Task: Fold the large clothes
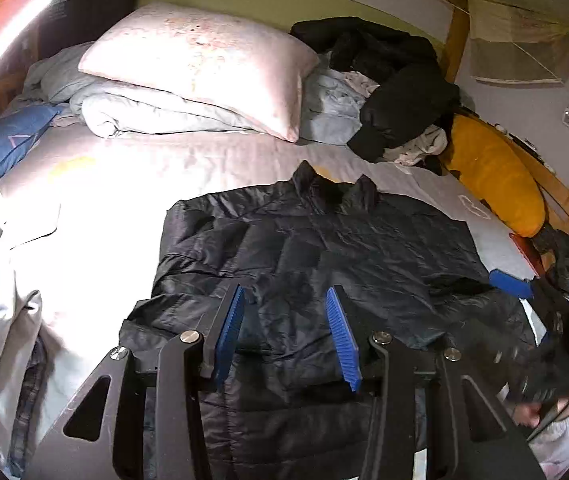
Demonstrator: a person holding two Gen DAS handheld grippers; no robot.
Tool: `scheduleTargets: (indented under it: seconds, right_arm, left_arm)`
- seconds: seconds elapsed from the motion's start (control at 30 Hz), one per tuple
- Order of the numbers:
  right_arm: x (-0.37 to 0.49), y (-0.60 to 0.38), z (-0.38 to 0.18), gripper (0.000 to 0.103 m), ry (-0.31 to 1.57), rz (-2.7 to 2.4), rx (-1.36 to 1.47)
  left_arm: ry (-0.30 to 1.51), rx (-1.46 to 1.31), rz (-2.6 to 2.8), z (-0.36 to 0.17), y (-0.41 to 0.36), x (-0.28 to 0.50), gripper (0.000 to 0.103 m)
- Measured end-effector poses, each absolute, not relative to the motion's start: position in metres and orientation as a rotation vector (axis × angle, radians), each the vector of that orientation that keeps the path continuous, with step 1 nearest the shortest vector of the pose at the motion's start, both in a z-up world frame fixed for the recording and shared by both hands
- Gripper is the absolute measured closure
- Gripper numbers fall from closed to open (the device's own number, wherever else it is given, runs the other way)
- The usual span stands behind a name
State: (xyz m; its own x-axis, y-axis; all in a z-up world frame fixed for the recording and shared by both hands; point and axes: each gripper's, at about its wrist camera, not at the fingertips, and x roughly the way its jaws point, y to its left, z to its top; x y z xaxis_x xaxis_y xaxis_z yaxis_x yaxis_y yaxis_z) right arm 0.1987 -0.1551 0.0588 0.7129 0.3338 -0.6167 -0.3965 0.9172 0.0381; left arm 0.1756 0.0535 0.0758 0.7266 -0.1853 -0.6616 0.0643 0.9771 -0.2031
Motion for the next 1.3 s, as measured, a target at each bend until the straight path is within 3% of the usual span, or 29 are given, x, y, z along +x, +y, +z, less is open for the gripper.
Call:
scheduleTargets:
  seconds: [0.2, 0.37, 0.47, 0.73, 0.93, 1.13, 1.3]
  right_arm:
    - [0.196, -0.116, 0.039, 0.018, 0.715, 0.443, -0.184]
    - [0.202, -0.117, 0.027, 0.055, 0.722, 0.359, -0.211]
    - [0.212, -0.137, 0.031, 0.067, 0.713, 0.273, -0.191]
    - [0.239, -0.194, 0.036, 0.067, 0.724, 0.124, -0.107]
    - [0.252, -0.220, 0.032, 0.065, 0.782, 0.115, -0.033]
    - [0.267, -0.247, 0.035, 0.052, 0.744, 0.076, 0.015]
    - [0.275, -0.273, 0.043, 0.051, 0.747, 0.103, 0.148]
  left_arm:
    - [0.747, -0.181, -0.134, 0.075, 0.061, 0.174, 0.061]
    - [0.735, -0.138, -0.101, 0.073, 0.060, 0.171, 0.061]
    - [0.763, -0.162, -0.117, 0.069, 0.060, 0.174, 0.061]
    - [0.826, -0.071, -0.027, 0.037, 0.055, 0.195, 0.061]
    - [0.883, -0.166, -0.022, 0.004, 0.076, 0.222, 0.061]
    - [0.988, -0.145, 0.071, -0.029, 0.085, 0.244, 0.063]
    - [1.018, -0.143, 0.100, -0.042, 0.089, 0.250, 0.063]
